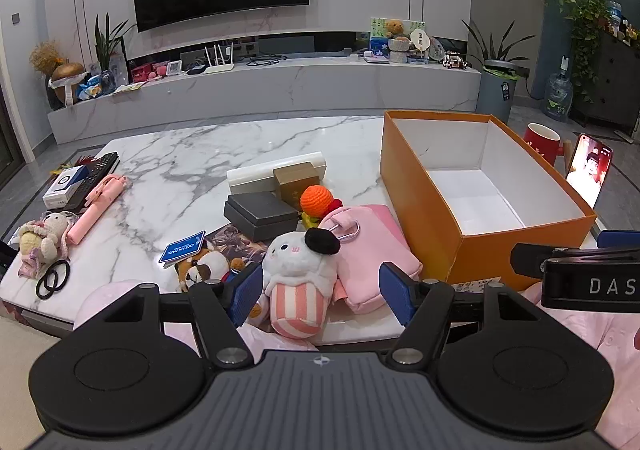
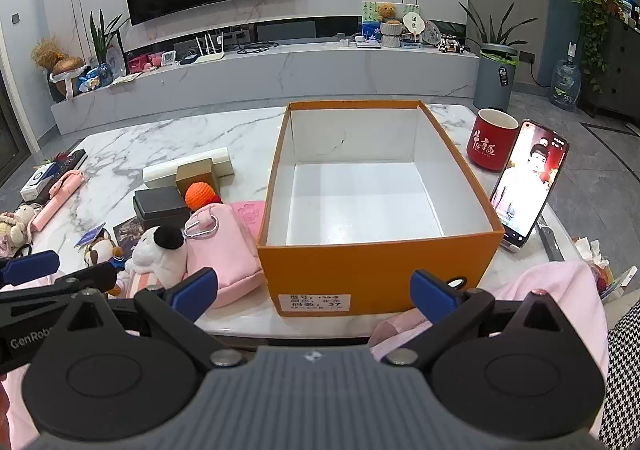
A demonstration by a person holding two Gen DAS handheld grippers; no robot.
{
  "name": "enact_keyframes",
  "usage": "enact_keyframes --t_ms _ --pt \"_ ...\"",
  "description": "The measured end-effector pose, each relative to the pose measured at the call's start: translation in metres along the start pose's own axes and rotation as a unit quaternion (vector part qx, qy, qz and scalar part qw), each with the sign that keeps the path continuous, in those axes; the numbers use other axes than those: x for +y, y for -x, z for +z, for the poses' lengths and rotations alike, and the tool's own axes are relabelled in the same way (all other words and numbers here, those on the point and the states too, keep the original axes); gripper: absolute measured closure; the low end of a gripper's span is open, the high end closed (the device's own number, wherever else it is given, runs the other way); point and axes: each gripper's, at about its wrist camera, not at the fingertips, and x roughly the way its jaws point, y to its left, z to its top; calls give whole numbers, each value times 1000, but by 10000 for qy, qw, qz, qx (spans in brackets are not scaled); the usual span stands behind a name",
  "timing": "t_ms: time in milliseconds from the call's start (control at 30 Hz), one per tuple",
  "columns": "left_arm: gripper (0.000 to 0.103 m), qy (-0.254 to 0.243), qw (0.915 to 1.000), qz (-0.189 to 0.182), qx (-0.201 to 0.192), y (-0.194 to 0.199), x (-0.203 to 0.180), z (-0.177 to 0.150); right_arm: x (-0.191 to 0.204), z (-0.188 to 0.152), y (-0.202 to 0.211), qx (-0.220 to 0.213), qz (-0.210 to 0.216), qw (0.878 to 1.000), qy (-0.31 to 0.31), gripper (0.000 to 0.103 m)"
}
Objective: Organize objects
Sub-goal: 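Move both grippers down toward the two plush toys beside the box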
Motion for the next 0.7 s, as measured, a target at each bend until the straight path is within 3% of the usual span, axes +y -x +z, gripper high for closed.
enact_keyframes --t_ms 700 --pt "26 14 9998 -86 153 -7 6 -2 7 -1 -9 166 74 9998 45 1"
